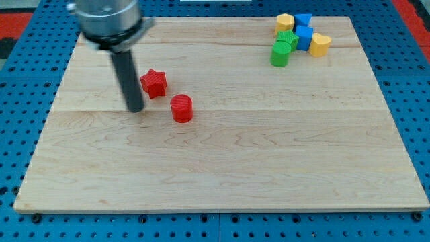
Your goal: Move the red star diagonally top left to the red circle
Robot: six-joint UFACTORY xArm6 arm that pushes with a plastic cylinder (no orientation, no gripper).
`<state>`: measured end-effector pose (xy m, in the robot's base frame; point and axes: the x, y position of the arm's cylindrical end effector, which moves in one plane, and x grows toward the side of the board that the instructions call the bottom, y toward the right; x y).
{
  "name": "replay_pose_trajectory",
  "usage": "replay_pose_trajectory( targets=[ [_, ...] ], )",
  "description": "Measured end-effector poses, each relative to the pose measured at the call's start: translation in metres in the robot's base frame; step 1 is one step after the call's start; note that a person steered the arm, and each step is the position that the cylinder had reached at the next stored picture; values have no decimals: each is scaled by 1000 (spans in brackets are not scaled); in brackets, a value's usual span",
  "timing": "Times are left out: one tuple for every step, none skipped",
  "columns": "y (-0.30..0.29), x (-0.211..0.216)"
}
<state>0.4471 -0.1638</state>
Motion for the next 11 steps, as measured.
replay_pose_trajectory(
  targets=[
    [26,7],
    [101,18],
    [136,1],
    [123,11],
    [5,8],
    [-17,-45],
    [10,-54],
    [82,-49],
    [35,-39],
    [49,-82],
    [96,-63]
  ],
)
